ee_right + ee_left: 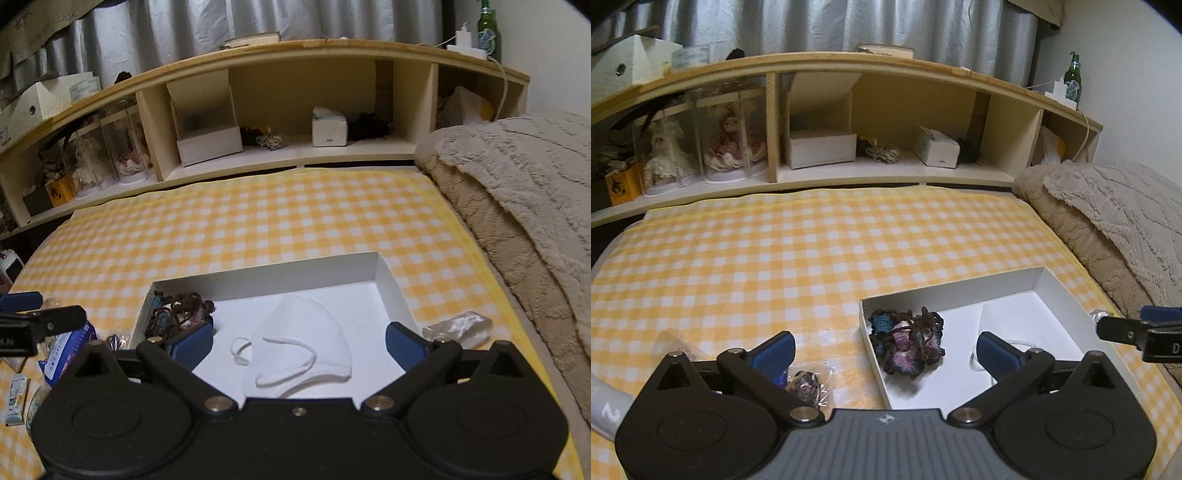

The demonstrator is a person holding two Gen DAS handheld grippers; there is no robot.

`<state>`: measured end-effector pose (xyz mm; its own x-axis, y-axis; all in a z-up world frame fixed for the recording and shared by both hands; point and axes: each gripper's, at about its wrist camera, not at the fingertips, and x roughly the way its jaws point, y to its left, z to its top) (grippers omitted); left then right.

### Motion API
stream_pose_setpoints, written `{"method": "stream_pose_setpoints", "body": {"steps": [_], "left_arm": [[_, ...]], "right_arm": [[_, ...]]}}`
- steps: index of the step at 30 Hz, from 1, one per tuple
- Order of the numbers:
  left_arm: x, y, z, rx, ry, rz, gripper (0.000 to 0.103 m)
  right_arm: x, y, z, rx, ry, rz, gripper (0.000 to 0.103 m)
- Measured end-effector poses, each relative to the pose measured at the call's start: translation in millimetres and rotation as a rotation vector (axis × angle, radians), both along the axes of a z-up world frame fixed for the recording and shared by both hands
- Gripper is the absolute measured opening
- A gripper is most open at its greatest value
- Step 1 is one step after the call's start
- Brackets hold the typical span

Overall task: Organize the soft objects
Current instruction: 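Move both tools back over the remaining items on the bed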

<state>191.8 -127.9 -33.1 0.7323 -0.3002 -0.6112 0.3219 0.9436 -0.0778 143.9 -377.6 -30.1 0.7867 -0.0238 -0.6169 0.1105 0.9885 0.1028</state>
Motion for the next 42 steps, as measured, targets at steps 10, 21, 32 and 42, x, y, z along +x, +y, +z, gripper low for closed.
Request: {"method": "stream_pose_setpoints", "body": {"steps": [10,21,32,42], "left_arm": [[-31,13,17,-0.012,-0.028,0.024,0.103],[-61,32,26,-0.027,-0.042,0.041,0.103],[-79,72,38,-0.036,-0.078,0.113,0.103],[-86,118,35,-0.018,-0.074,0.199,0.103]], "right_arm": [[-36,0,14,0.005,-0.035,-0.043,0.103],[-59,16,28,0.006,-0.072,-0.004,0.103],[-60,49,32,-0.018,-0.079,0.052,0.103],[-46,89,28,0.030,-0.089,0.143,0.103]]}}
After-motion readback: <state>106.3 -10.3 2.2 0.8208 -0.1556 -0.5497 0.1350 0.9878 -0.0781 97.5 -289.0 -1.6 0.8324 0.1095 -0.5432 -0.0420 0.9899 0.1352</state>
